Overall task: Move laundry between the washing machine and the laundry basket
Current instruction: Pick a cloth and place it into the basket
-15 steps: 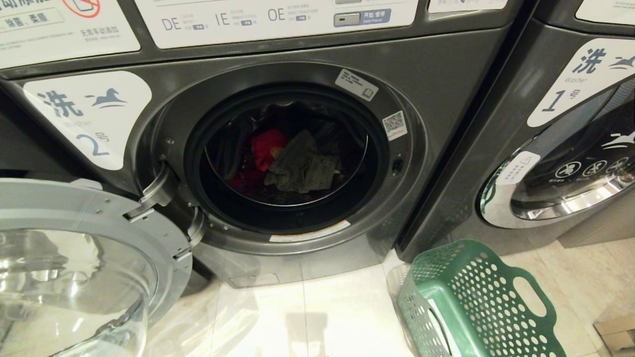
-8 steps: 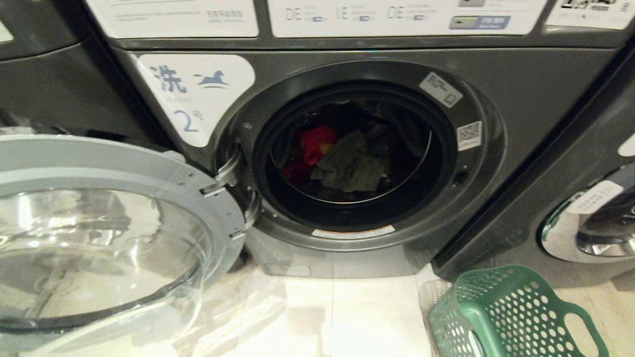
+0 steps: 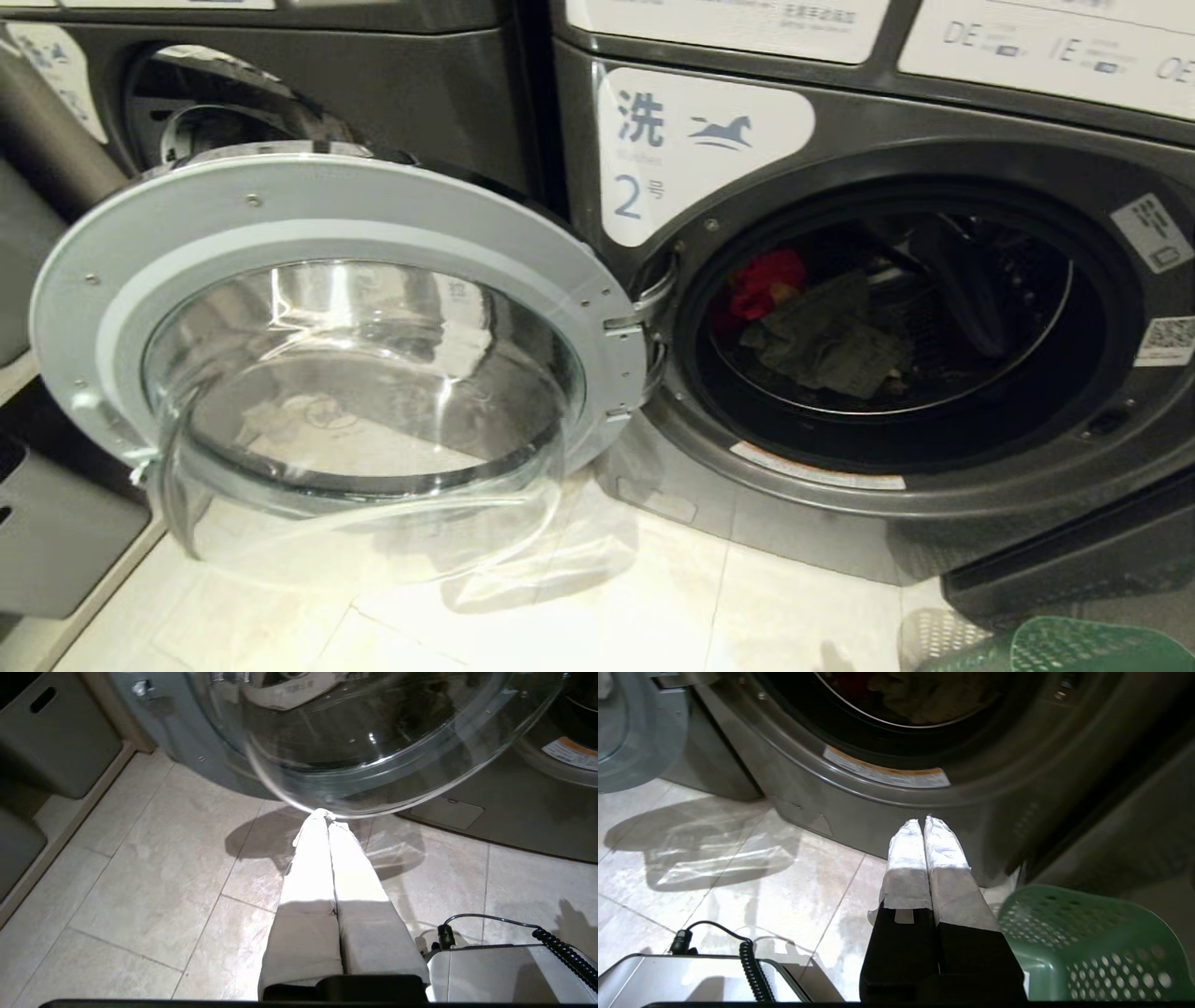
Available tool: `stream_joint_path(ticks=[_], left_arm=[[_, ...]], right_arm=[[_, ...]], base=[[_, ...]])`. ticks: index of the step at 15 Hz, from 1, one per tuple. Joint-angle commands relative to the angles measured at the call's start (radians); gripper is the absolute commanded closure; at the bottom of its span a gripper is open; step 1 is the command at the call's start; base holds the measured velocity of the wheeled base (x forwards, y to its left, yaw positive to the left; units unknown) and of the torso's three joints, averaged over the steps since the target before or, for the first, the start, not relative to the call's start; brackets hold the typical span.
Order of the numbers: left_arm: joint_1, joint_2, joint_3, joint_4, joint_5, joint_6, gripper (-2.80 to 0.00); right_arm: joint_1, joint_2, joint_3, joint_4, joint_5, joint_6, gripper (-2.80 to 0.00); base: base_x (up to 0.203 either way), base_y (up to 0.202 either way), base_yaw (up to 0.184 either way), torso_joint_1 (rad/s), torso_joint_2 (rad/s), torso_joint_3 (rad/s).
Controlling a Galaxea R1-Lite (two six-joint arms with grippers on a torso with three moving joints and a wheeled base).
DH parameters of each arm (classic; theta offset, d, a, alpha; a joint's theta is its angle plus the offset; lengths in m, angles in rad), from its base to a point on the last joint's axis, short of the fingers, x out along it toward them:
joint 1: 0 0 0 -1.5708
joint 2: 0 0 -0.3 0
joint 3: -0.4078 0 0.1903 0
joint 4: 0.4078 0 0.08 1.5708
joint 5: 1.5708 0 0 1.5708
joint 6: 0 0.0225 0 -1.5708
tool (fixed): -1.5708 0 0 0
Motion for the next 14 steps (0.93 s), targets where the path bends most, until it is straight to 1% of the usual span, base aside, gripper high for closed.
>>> stream_joint_path(ticks=[1,2,14], left_arm=[[0.0,0.001,0.0,0.0,0.0,0.001,0.0],[0.0,0.001,0.0,0.0,0.0,-0.001,0.0],[0.0,0.001,0.0,0.0,0.0,-0.001,0.0]], right_arm=[[0.0,0.0,0.0,0.001,0.001,-0.001,0.0],[0.0,0.0,0.0,-0.001,0.001,-0.001,0.0],[0.0,0.0,0.0,0.001,-0.001,0.004,0.0]], base=[[0.003,-0.004,0.109,0.002,0.0,0.002],[0.001,-0.004,0.063,0.002,0.0,0.002],[0.0,0.0,0.0,0.0,0.0,0.0]])
